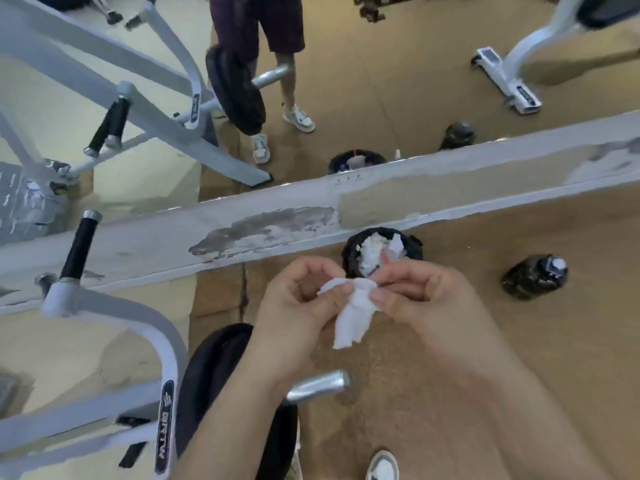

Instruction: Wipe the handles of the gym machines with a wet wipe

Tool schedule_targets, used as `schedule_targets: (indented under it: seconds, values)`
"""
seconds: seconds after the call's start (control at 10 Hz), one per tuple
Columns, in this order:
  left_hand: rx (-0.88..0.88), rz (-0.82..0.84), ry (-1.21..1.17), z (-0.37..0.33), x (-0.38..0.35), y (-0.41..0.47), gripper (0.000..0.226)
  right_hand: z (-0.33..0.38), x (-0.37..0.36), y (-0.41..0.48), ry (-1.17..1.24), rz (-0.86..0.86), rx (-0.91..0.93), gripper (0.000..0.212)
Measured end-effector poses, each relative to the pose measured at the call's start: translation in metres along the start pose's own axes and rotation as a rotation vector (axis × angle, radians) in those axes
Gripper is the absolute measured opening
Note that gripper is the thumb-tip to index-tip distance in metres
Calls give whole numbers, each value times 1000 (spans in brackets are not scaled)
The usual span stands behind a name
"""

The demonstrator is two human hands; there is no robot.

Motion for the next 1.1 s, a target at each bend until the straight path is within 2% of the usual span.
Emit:
schedule_targets:
  seconds: [0.1,0.2,0.3,0.4,0.5,0.6,0.7,0.8,0.9,1.0,1.1]
  values:
    - [86,78,-280,19,-43,8,11,-20,38,-23,100,-154,-30,8]
    - [114,205,-135,37,-75,14,24,-47,67,-38,250,-288,-110,10]
    - [147,197,67,57,-95,27,33,-67,81,-36,363,-276,-165,12]
    - [159,217,200,78,-98,53,18,-78,90,-16,315,-221,-231,11]
    - [168,132,377,97,-79,97,20,-80,100,23,235,-176,-292,13]
    - [220,-34,533,115,-50,159,27,-87,120,72,161,-179,-330,18]
    - [334,-164,541,142,-23,228,14,-100,149,121,131,-173,-402,21]
    - [465,-242,552,178,-5,285,18,-111,174,160,125,-156,-447,21]
    - [590,-218,566,215,6,339,34,-121,200,193,136,-184,-495,19]
    - [698,-166,473,243,13,370,52,-128,217,213,127,-182,-518,19]
    - [748,-184,416,252,19,380,41,-126,225,225,129,-176,-549,18]
Point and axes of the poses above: each hand's wrist, its own y-axis towards the middle knuckle, its own x-axis out of the back of the hand, z = x × y, the point moved 4 cm from there along y, towards the middle knuckle, and after that the axes turned 13 degrees about z, right-handed, at the moved point
